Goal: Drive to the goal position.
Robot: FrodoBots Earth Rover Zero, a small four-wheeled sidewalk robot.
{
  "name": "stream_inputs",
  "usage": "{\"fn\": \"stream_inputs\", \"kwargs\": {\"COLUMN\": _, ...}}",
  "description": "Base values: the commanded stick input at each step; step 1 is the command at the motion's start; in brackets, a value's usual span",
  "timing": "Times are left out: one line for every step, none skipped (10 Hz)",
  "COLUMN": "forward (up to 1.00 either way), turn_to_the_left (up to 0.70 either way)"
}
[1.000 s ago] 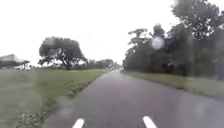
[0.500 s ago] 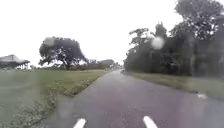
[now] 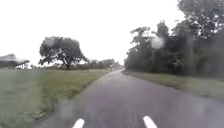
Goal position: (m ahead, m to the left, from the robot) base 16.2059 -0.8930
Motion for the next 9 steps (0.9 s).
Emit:
{"fn": "stream_inputs", "kwargs": {"forward": 0.70, "turn_to_the_left": 0.00}}
{"fn": "stream_inputs", "kwargs": {"forward": 0.70, "turn_to_the_left": 0.00}}
{"fn": "stream_inputs", "kwargs": {"forward": 0.70, "turn_to_the_left": 0.01}}
{"fn": "stream_inputs", "kwargs": {"forward": 0.70, "turn_to_the_left": 0.02}}
{"fn": "stream_inputs", "kwargs": {"forward": 0.70, "turn_to_the_left": 0.06}}
{"fn": "stream_inputs", "kwargs": {"forward": 0.70, "turn_to_the_left": 0.11}}
{"fn": "stream_inputs", "kwargs": {"forward": 0.70, "turn_to_the_left": 0.10}}
{"fn": "stream_inputs", "kwargs": {"forward": 0.70, "turn_to_the_left": 0.08}}
{"fn": "stream_inputs", "kwargs": {"forward": 0.70, "turn_to_the_left": 0.06}}
